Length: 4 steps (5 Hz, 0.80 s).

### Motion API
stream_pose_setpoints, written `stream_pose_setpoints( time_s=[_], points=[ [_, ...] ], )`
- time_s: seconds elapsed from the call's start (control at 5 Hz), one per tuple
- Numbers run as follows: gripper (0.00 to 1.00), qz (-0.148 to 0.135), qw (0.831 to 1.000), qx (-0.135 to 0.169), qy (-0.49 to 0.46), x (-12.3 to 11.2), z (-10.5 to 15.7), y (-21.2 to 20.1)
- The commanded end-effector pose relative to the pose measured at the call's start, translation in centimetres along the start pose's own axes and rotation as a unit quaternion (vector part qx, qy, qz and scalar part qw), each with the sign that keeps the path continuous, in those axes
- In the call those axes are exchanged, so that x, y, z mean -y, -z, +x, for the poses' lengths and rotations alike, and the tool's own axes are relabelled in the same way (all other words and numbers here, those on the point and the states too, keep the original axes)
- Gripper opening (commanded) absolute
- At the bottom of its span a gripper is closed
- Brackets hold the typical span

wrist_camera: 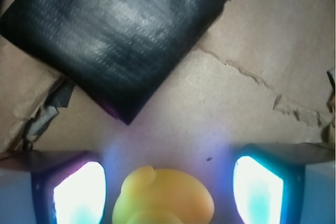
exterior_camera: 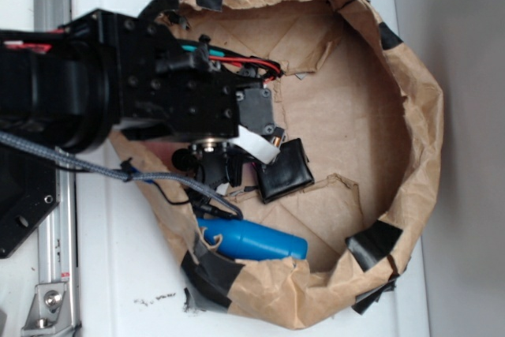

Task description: Grab the yellow duck.

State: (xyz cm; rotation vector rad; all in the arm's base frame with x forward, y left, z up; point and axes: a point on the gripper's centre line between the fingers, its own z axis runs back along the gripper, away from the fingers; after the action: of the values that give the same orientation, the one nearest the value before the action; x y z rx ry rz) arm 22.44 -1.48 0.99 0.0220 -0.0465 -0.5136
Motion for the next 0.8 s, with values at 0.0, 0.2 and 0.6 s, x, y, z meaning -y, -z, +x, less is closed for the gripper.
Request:
stream_pose_setpoints(
  time_s=[0.0, 0.2, 0.6],
  points=[
    [1.00, -0.024, 1.000, -0.006, -0.007, -0.29, -1.38, -0.40],
    [0.00, -0.024, 1.000, 0.003, -0.008, -0.28, -1.54, -0.21],
    [0.00, -0.010, 1.000, 0.013, 0.009, 0.22, -1.47, -0.20]
  ],
)
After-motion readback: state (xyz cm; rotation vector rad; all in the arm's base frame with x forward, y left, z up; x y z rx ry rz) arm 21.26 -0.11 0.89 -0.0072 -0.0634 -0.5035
